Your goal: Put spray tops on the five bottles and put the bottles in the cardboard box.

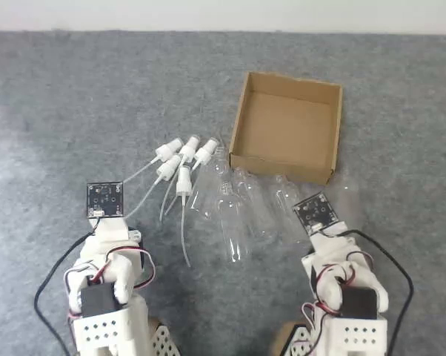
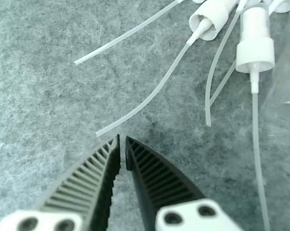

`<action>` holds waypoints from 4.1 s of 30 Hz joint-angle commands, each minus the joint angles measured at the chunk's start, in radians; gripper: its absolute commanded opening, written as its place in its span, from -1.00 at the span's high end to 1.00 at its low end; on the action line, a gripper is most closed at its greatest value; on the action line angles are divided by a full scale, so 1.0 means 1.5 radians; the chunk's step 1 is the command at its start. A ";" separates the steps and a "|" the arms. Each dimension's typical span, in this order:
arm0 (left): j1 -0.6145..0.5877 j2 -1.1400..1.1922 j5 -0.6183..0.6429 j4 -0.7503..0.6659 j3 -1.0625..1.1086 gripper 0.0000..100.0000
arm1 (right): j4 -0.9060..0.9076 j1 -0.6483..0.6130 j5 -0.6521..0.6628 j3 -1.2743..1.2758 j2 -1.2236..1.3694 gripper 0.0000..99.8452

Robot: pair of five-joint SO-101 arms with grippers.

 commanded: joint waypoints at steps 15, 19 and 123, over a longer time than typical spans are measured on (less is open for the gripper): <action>-0.002 -0.006 -0.001 0.001 -0.009 0.97 | -0.050 0.124 0.009 -0.311 0.131 0.73; -0.002 -0.006 0.000 0.001 -0.009 0.97 | -0.091 0.121 0.004 -0.398 0.358 0.72; -0.004 -0.006 -0.006 -0.010 -0.007 0.97 | -0.132 0.425 0.071 -0.945 1.334 0.99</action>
